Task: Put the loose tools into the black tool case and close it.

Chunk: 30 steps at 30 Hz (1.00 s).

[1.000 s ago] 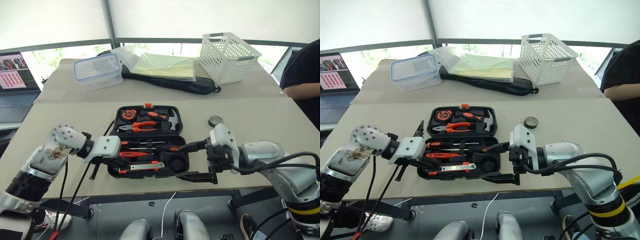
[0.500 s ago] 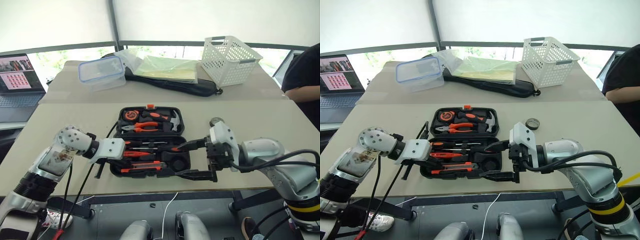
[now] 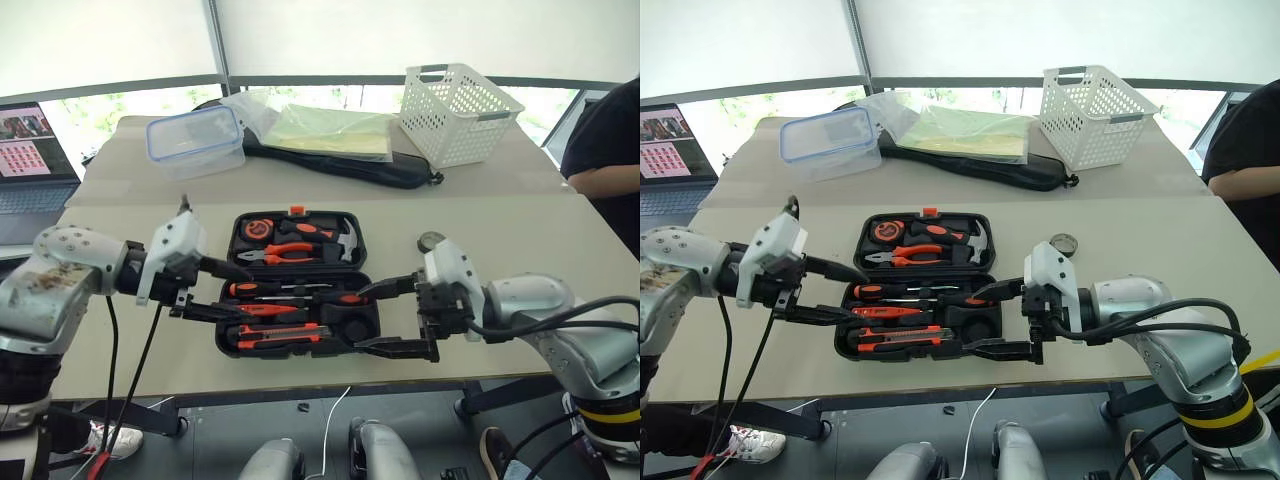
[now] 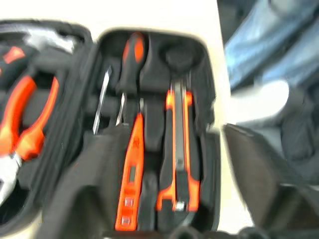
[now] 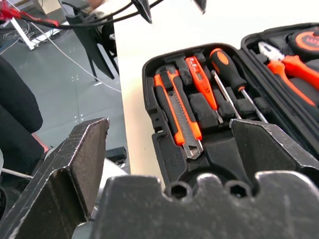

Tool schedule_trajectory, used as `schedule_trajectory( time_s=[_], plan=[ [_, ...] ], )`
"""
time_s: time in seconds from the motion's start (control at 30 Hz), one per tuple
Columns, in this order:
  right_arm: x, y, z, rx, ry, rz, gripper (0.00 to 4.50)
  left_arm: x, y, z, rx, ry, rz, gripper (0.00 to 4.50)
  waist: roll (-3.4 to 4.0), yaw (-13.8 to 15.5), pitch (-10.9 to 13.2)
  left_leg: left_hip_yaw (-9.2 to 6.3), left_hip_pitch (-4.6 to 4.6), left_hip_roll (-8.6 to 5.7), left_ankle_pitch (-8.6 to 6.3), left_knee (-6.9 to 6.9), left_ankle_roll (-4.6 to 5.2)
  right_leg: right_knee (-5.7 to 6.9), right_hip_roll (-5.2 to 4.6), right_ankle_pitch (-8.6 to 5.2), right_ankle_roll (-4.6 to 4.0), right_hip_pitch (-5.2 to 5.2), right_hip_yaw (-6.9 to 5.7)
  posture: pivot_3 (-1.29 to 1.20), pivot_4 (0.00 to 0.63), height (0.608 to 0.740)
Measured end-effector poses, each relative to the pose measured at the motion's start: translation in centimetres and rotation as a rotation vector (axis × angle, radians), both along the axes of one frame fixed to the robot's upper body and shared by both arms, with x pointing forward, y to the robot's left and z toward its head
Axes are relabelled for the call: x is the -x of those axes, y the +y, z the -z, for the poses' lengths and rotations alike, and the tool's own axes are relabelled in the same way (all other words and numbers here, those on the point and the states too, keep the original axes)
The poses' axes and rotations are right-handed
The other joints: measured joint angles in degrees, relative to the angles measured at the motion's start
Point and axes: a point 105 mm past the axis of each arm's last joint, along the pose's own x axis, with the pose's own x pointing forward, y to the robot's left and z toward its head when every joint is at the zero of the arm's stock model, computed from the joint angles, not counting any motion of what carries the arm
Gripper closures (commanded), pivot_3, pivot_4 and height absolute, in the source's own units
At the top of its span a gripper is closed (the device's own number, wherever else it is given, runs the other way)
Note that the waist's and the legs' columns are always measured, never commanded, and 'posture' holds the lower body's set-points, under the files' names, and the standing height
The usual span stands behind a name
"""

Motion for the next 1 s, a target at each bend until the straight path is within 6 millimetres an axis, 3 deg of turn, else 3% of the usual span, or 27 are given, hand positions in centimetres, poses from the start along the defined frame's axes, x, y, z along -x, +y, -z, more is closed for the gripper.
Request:
schedule_trajectory(
  time_s=[0.1,0.17,0.3,0.37,0.53,0.77,1.0],
  plan=[
    [-0.9,-2.1,-0.9,-0.017,-0.032,0.115,0.00,0.0,-1.4,-2.3,0.139,-0.009,0.012,0.08,-0.01,0.12,0.00,-0.03,0.01,0.00,0.00,0.00,-0.01,0.03,-0.03,0.00,0.00,0.02,0.06,0.00,0.150,0.740],
    [-1.5,-4.7,-1.0,-0.013,-0.033,0.235,0.00,0.0,-2.2,-3.2,0.201,0.002,0.017,0.08,0.00,-0.06,0.00,-0.02,0.05,0.00,0.03,-0.01,-0.07,0.08,-0.05,0.00,-0.01,0.02,0.08,0.00,0.150,0.740],
    [-2.2,-9.7,0.0,0.044,0.000,0.452,0.00,0.1,-2.8,-3.8,0.255,0.012,0.027,0.08,0.00,-0.44,0.00,0.09,0.10,0.04,0.06,-0.01,-0.13,0.10,-0.04,0.01,-0.07,0.02,0.20,0.00,0.150,0.740],
    [-2.9,-11.0,0.6,0.061,0.006,0.521,0.00,0.1,-2.9,-3.7,0.250,0.000,0.028,0.08,0.00,-0.78,0.00,0.16,0.16,0.05,0.07,-0.01,-0.15,0.14,-0.05,0.01,-0.08,0.03,0.26,0.00,0.150,0.740],
    [-6.5,-11.4,1.3,0.094,-0.070,0.597,0.00,-0.3,-3.2,-2.5,0.211,-0.028,0.033,0.08,-0.01,-1.40,0.01,0.17,0.22,0.07,0.12,-0.03,-0.24,0.14,-0.04,0.03,-0.10,0.10,0.42,0.00,0.150,0.740],
    [-14.3,-11.6,3.6,0.207,-0.112,0.738,0.00,-0.3,-3.2,-1.2,0.165,-0.038,0.036,0.08,0.00,-1.61,0.03,0.13,0.04,0.07,0.15,-0.04,-0.25,0.12,-0.03,0.05,-0.18,-0.09,0.34,0.00,0.150,0.740],
    [-17.1,-10.8,5.0,0.286,-0.107,0.723,0.00,0.1,-3.0,-0.5,0.148,-0.036,0.031,0.08,0.02,-1.60,0.04,0.04,-0.07,0.05,0.14,-0.06,-0.25,0.09,-0.06,0.06,-0.17,-0.12,0.17,0.00,0.150,0.740]
  ],
)
